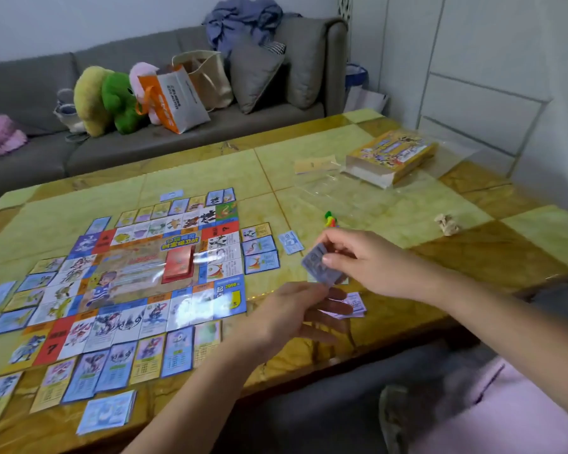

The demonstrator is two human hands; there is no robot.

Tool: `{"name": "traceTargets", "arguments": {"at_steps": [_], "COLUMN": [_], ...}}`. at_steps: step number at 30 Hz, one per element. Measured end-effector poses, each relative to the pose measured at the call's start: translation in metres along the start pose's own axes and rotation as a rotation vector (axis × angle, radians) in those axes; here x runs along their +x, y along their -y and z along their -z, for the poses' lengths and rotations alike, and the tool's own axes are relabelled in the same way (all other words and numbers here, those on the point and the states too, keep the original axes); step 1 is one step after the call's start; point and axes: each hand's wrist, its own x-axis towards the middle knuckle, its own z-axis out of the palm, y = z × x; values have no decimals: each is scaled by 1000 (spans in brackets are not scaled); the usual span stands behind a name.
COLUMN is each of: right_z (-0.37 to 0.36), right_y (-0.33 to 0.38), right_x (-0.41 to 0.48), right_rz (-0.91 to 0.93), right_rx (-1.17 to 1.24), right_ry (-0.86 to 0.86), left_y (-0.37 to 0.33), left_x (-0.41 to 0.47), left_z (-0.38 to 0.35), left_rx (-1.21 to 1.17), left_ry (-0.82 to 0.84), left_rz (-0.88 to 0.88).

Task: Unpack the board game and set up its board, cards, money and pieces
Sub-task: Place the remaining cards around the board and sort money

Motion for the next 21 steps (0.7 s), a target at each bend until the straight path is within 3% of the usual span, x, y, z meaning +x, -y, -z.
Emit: {"name": "traceTargets", "arguments": {"at_steps": [4, 7, 13, 21], "right_z": [32, 39, 44, 39], "right_y": [-34, -56, -66, -59], "right_x": [-7, -12, -13, 3], "right_rz": [-120, -220, -253, -294], "right_rx": [-151, -245, -298, -285], "right_ry": [30, 90, 137, 150], "left_y": [10, 16, 21, 16], "left_x": [23, 36, 45, 47], "left_z": [4, 6, -1, 1], "left_rx": [885, 1223, 1232, 1290], "left_ry": [-247, -216, -165, -125], "left_rz": [-247, -344, -406, -313]}}
